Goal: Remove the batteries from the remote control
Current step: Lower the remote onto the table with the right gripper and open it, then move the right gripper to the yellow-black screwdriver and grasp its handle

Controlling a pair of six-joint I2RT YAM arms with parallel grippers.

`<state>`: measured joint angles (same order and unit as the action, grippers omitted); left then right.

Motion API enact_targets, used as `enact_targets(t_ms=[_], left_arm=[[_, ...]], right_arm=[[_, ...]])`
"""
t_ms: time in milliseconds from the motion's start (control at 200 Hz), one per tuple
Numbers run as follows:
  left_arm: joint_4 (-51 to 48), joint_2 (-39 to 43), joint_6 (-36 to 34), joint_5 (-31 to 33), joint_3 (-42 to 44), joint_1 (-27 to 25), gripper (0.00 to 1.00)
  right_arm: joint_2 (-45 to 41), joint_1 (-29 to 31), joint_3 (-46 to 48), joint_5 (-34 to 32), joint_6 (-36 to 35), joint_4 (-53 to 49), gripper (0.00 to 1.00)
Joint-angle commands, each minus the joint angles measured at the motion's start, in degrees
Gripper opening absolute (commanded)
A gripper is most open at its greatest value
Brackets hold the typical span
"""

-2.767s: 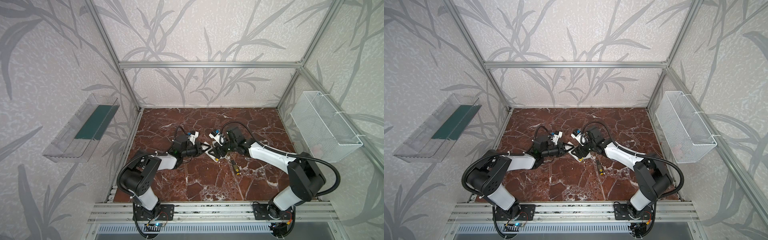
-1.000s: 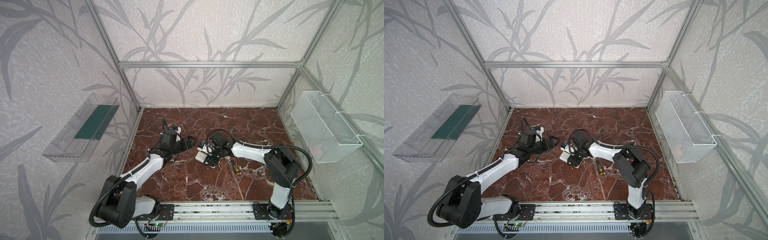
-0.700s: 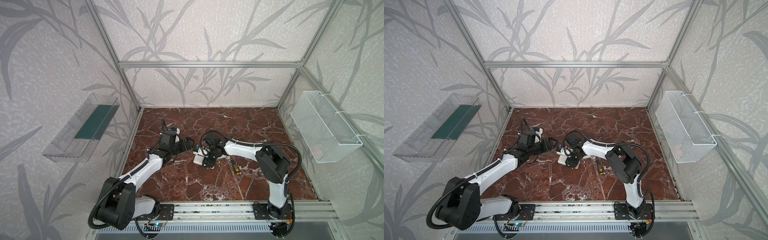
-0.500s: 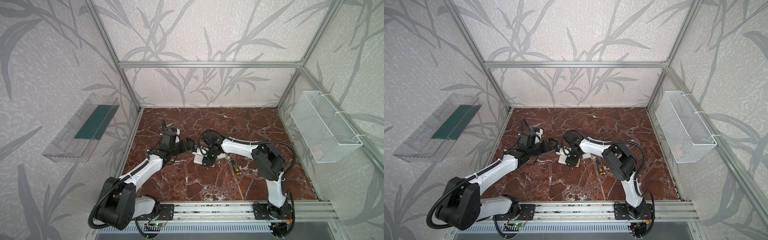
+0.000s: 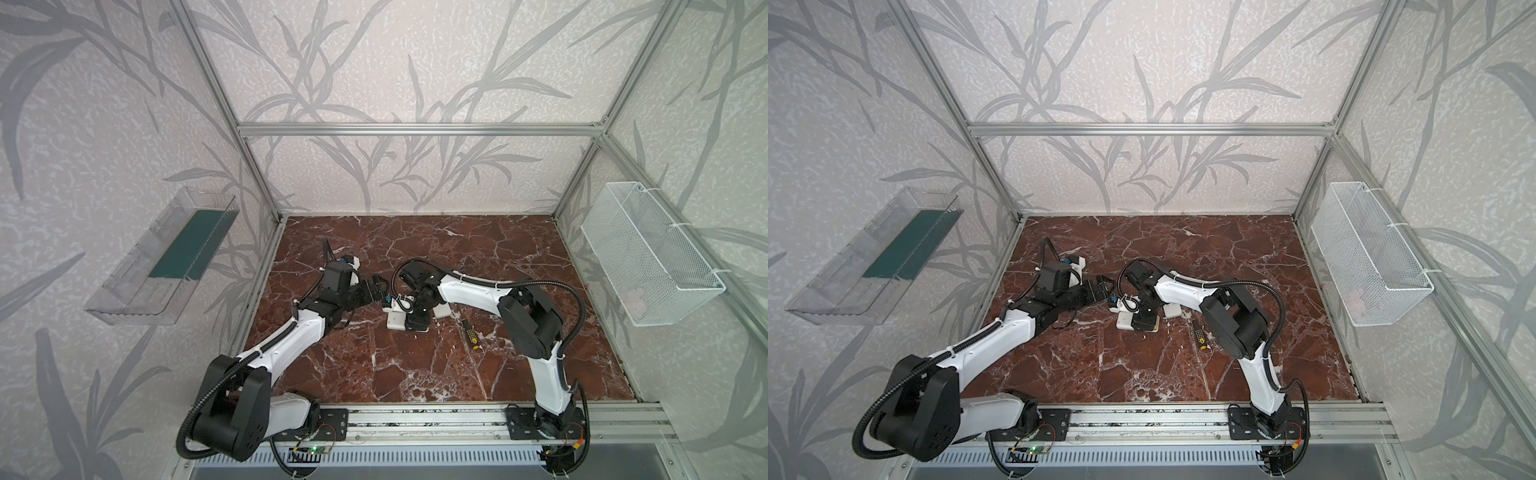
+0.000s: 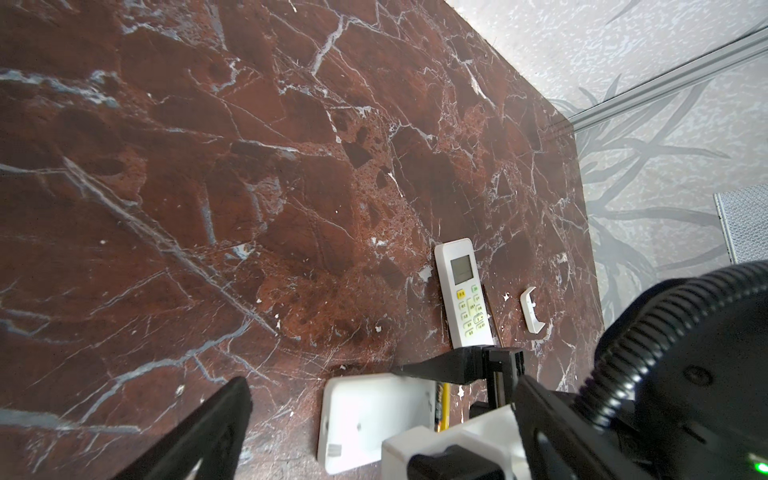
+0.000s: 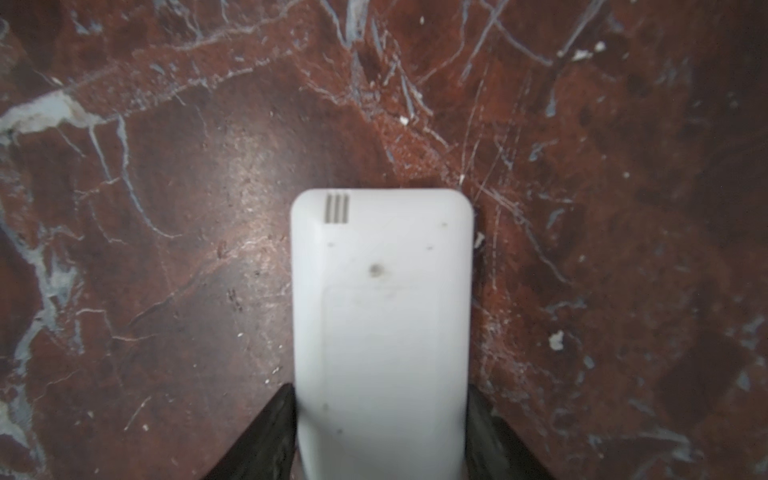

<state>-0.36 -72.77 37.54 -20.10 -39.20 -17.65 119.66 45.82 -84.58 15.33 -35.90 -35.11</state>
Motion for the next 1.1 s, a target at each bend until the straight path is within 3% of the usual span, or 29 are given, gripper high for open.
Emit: enact_targets(t_ms=[0, 270, 575, 690, 920, 1095], left_arm=[[0.45, 1.70, -0.40, -0.03, 0.48, 0.25, 0.99], [0.36, 1.73, -0.93, -0.29, 0.09, 0.25, 0.99], [-0.25, 1.28, -3.12, -2.18, -1.49, 0.25, 0.99], [-0.08, 2.33, -4.20, -2.34, -1.32, 0.20, 0.99], [0.68, 4.48, -5.56, -4.36, -0.88, -0.08, 0.99], [2.32, 4.06, -4.99, -5.76, -0.97, -0.61, 0.99]], right_arm=[[1.85, 0.32, -0.33, 0.30, -1.19, -2.94, 0.63], [-4.79, -0.43, 2.42, 2.46, 3.81, 2.06, 0.64], [-21.28, -6.12, 15.26, 1.62, 25.32, 14.62, 0.64], [-27.76, -7.66, 21.46, -3.00, 32.93, 17.29, 0.64], [-36.61, -8.71, 31.40, -15.89, 47.69, 11.06, 0.61], [-42.10, -10.93, 40.35, -17.56, 56.79, 10.96, 0.58]])
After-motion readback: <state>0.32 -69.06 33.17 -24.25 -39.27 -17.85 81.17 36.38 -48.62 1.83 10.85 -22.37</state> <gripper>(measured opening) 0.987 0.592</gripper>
